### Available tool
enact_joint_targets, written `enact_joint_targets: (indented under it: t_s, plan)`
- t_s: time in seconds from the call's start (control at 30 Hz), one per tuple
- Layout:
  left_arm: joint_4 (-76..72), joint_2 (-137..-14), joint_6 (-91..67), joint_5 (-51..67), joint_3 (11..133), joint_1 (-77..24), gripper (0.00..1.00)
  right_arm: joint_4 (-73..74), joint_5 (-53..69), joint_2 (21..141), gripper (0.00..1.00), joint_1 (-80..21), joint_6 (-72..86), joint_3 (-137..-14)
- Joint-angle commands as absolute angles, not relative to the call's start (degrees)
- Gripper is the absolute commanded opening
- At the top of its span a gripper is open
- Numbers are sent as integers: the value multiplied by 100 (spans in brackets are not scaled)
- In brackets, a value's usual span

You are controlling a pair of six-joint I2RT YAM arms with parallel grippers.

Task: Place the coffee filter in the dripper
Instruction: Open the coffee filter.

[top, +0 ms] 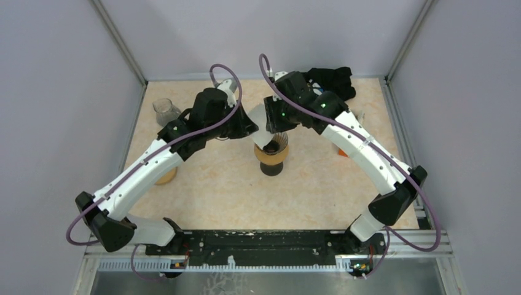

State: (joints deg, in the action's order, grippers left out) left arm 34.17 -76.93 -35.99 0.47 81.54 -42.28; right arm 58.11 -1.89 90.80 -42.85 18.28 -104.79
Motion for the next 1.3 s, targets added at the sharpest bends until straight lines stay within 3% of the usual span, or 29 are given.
enact_joint_targets:
  t_s: [0.0, 0.33, 0.73, 1.27]
  plan:
    - [2624, -7492, -4312, -108, 7958, -4236, 0, 4982, -448, 8437, 35, -4485, 2211, -10084]
    - [2194, -7375, -4733, -249, 7642, -4236, 0, 4391, -943, 7976, 36, -4656, 2406, -9415]
    - [2775, -7419, -4337, -399, 7822, -4236, 0, 4965, -1321, 8045, 1, -4650, 2010, -9655]
    - [4326, -8203, -3460, 39, 8800, -4236, 0, 5781, -642, 8471, 0, -4267, 1802, -10151]
